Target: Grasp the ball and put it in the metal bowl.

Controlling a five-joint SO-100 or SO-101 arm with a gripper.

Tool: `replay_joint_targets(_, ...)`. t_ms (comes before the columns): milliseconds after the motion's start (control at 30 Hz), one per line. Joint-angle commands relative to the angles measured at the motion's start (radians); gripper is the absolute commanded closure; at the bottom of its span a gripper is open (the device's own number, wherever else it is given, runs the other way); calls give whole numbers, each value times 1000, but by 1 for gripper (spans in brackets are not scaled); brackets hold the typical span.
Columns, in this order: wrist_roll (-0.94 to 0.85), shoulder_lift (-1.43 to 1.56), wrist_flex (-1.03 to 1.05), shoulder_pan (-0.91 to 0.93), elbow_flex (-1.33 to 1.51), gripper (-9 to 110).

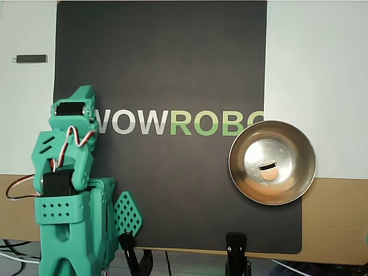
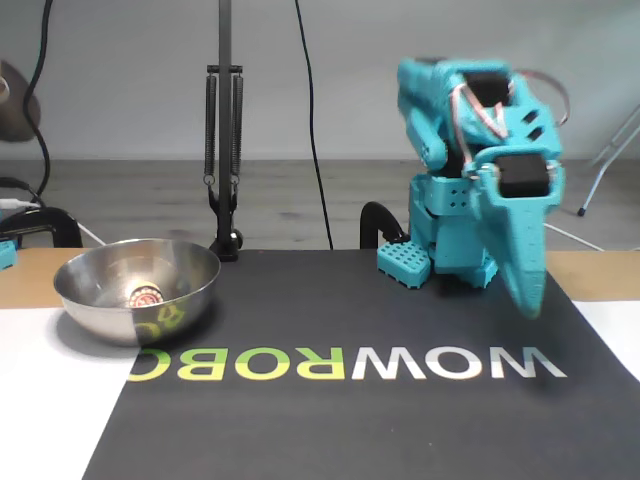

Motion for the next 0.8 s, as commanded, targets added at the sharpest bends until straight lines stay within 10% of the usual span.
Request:
replay_joint_targets(0, -6, 115, -35, 12, 64, 102)
replay_joint_targets(767, -6, 416, 213, 66, 160, 102)
